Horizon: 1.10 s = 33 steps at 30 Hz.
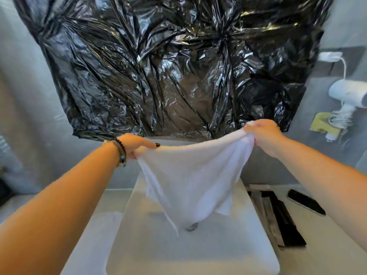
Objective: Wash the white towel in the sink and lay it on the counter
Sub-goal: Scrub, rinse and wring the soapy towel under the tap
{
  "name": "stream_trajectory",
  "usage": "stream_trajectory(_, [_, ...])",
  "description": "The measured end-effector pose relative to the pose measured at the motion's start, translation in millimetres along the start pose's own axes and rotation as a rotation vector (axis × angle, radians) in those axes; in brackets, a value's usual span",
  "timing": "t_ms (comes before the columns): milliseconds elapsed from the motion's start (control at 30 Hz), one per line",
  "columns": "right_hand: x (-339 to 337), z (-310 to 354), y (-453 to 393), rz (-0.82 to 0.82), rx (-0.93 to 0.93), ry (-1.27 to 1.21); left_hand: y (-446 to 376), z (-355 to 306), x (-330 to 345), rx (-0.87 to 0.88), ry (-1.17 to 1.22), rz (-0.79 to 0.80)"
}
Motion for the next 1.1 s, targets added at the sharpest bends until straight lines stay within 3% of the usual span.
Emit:
stream_trajectory(100, [-15, 28, 0, -0.035, -0.086, -0.019, 7, -33, -16, 0.114, -0.377, -0.006])
stream_trajectory(200, [-23, 45, 2, -0.015, -0.099, -0.045, 20, -68, -31, 0.283, -0.702, -0.135])
stream_trajectory(367, [-25, 41, 6, 0.078, 0.043, -0.201, 22, -95, -34, 0.537, -0.627, -0.311])
stream_trajectory(500, [-16, 8, 23, 0.217, 0.103, -0.269, 17, -76, -27, 0.682, -0.730, -0.236])
stream_trajectory(567, [-5, -10, 33, 0.339, 0.088, -0.144, 10, -62, -22, 0.746, -0.901, -0.183])
stream_trajectory(667, [-1, -41, 31, 0.355, 0.071, 0.133, -1, -43, -17, 0.850, -1.009, -0.150])
stream_trajectory(767, [18, -41, 36, 0.451, -0.150, 0.546, -15, -25, -6, 0.888, -1.064, -0.152])
stream_trajectory(867, [31, -22, 32, 0.272, -0.360, 0.761, -32, -8, -7, 0.764, -1.156, -0.240])
stream_trajectory(933, [36, -13, 19, 0.146, -0.457, 0.678, -46, 0, -14, 0.725, -1.132, -0.333])
stream_trajectory(1000, [34, -4, 12, 0.072, -0.525, 0.567, -53, 1, -22, 0.725, -0.940, -0.386])
stream_trajectory(1100, [24, -5, 16, 0.099, -0.435, 0.424, -45, -1, -37, 0.794, -0.650, -0.366])
Point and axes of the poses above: each hand's wrist, its own y-axis away from the middle knuckle, its own x-axis out of the palm, z = x × y, the point moved 8 cm from there along -y, towards the middle knuckle, and after that the axes turned 12 degrees about -z, right-handed, at the moved point
